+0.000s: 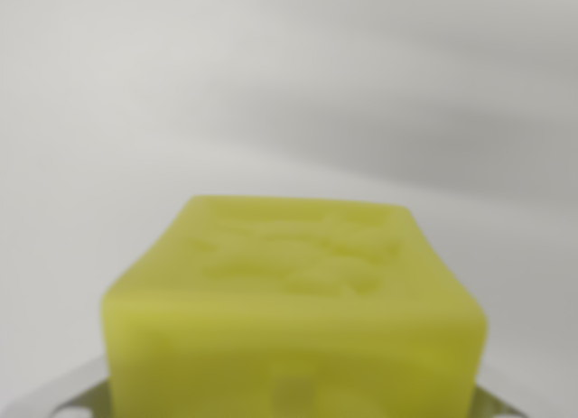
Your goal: Pick yellow cube
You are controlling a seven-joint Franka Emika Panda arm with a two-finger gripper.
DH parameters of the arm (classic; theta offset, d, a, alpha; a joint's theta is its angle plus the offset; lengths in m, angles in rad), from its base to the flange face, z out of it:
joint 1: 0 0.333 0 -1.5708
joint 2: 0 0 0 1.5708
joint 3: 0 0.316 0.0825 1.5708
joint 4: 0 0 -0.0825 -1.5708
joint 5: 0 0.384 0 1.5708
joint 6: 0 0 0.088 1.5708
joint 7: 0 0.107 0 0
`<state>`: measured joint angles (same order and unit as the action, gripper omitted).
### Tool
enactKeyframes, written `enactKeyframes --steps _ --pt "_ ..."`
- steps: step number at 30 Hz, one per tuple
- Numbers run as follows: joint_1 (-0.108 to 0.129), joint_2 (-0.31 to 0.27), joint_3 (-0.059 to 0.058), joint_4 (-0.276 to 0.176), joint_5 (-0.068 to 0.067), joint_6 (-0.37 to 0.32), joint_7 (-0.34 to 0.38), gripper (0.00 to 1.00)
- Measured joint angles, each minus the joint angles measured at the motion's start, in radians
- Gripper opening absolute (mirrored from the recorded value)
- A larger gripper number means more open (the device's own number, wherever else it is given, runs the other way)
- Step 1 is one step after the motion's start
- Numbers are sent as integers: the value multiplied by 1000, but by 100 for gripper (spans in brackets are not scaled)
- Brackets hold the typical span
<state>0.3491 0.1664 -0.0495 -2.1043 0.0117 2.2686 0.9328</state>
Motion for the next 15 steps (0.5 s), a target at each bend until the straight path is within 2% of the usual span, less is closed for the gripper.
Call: enactKeyframes --steps 9,15 --pt "0 -30 0 22 -2 -51 2 0" --pt "0 -34 0 25 -3 -59 2 0"
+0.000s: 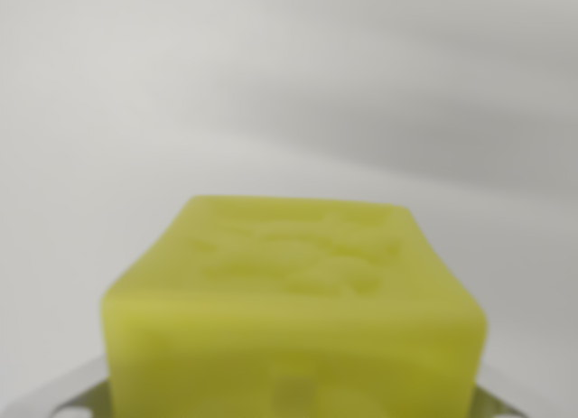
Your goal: Pick yellow cube
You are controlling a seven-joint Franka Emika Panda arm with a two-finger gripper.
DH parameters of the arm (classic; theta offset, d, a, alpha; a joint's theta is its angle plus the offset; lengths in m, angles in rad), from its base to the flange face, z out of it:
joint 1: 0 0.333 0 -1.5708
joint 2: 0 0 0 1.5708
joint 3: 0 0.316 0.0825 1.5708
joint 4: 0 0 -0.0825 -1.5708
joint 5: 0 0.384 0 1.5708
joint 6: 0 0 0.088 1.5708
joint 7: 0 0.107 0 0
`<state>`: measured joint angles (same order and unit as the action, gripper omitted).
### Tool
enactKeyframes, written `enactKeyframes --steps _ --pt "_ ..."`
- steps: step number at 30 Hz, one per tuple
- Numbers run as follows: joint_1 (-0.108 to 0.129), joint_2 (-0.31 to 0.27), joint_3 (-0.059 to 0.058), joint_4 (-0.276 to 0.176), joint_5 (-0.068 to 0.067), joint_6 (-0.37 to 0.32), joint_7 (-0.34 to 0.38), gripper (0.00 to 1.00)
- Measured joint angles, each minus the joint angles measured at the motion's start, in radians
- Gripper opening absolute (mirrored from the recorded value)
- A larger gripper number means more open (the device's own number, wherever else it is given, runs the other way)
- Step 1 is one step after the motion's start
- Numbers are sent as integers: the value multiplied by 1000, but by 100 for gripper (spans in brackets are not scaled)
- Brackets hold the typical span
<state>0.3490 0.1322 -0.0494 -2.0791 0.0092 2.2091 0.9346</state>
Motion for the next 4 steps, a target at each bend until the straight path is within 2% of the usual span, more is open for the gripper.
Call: enactKeyframes --steps 4 --pt "0 0 0 0 0 0 0 0"
